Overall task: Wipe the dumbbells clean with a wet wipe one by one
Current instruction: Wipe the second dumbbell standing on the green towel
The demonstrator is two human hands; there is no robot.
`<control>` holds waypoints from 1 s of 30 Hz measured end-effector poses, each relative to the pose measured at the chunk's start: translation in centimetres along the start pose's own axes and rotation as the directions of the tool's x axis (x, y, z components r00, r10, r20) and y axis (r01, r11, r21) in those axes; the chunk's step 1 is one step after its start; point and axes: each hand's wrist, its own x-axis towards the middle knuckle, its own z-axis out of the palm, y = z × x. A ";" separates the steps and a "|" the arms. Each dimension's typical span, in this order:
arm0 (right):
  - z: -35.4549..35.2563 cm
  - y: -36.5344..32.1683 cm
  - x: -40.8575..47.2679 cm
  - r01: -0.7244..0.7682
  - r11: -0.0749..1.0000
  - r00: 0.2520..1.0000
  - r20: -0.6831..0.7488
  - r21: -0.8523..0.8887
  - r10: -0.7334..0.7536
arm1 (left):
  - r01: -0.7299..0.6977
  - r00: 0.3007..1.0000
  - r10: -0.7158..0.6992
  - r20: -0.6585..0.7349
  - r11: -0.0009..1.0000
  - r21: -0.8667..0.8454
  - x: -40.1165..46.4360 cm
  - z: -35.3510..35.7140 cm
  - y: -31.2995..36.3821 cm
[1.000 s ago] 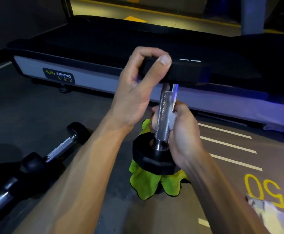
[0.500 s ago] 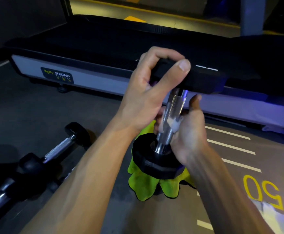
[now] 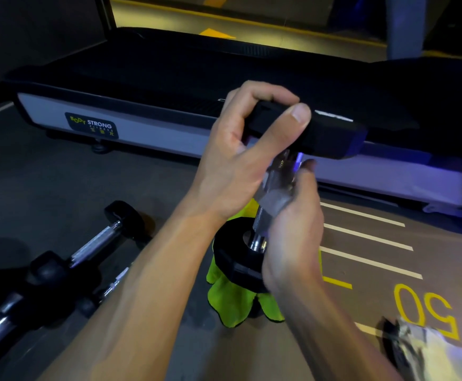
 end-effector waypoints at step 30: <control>-4.6 -0.2 0.0 0.184 0.938 0.974 0.182 -0.294 -0.134 | 0.023 0.999 -0.021 -0.046 0.998 0.050 0.8 -0.1 -0.7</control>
